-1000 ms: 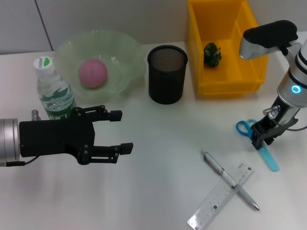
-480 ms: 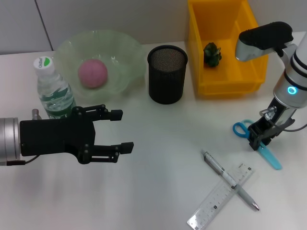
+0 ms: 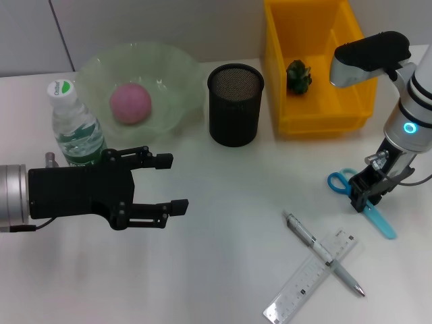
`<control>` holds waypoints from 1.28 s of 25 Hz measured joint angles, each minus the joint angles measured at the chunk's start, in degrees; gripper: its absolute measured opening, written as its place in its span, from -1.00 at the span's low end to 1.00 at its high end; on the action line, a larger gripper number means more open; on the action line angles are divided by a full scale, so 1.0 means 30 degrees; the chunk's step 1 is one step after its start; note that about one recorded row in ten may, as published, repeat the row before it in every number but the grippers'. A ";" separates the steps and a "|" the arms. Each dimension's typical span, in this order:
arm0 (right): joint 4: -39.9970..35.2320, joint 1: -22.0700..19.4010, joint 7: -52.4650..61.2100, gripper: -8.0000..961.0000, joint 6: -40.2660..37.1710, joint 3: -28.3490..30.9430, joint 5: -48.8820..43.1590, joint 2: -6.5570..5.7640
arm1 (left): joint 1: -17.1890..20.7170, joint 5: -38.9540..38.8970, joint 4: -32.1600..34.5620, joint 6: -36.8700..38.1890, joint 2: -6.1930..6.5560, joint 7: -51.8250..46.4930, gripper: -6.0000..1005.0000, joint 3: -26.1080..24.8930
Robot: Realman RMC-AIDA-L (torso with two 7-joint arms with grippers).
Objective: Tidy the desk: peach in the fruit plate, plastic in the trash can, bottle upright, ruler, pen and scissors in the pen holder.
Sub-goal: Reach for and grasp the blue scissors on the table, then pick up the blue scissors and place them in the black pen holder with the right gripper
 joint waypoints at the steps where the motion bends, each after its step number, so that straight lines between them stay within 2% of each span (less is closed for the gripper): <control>1: 0.0000 0.0000 0.0000 -0.50 0.0000 0.0000 0.0000 0.0000 | 0.0000 0.0000 0.0000 0.0000 0.0000 0.0000 0.66 0.0000; 14: -0.0205 -0.0013 -0.0002 -0.53 -0.0028 -0.0255 0.0040 0.0012 | 0.0075 -0.0025 0.0123 0.0002 0.0000 0.0032 0.66 0.0000; 18: -0.1068 -0.0103 -0.0159 -0.54 -0.0394 -0.0013 0.0196 0.0023 | 0.0138 -0.0126 0.0177 0.0020 0.0000 0.0027 0.66 -0.0002; 25: -0.3302 -0.0480 -0.2205 -0.53 -0.2064 0.2073 0.2350 -0.0112 | 0.0163 -0.0222 0.0209 0.0030 0.0016 0.0041 0.66 -0.0002; 32: -0.5021 -0.1493 -0.3891 -0.51 -0.2992 0.2113 0.4133 -0.0129 | 0.0147 -0.0237 0.0275 0.0029 0.0029 0.0032 0.66 0.0000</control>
